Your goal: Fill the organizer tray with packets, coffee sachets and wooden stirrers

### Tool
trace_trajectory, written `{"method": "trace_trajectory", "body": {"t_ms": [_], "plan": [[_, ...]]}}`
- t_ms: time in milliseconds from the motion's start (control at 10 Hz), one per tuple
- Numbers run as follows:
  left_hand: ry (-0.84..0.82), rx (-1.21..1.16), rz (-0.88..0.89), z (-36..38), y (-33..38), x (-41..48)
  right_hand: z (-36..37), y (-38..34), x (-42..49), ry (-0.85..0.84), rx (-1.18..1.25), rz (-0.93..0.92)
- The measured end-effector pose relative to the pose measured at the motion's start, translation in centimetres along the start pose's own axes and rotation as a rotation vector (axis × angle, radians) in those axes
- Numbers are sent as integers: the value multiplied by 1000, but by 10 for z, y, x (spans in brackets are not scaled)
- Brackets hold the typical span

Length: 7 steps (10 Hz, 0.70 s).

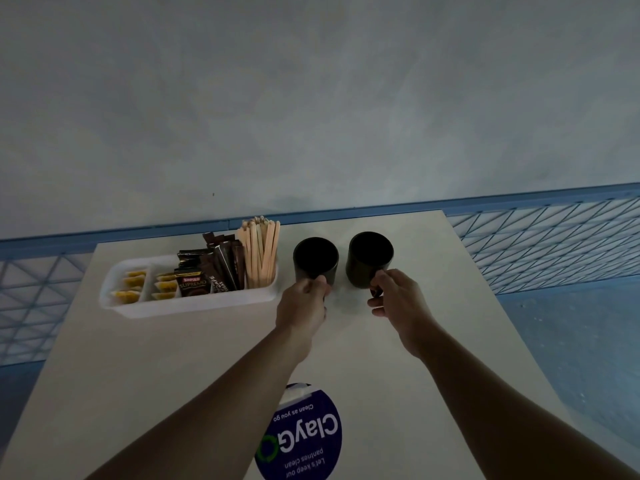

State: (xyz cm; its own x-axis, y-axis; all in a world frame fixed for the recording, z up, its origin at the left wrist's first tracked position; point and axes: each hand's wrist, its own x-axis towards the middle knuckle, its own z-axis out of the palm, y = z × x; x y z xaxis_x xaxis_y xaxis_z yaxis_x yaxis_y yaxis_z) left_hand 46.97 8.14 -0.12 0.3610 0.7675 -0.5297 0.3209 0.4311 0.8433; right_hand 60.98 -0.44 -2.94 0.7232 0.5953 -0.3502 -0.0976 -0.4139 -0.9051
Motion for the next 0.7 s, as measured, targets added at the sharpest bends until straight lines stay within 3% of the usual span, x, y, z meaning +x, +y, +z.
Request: {"method": "trace_trajectory", "body": {"t_ms": [300, 700], "plan": [[30, 80, 50, -16, -2, -18, -18, -6, -19, 125, -151, -29], [35, 153, 150, -76, 18, -91, -18, -50, -90, 90, -195, -126]]}}
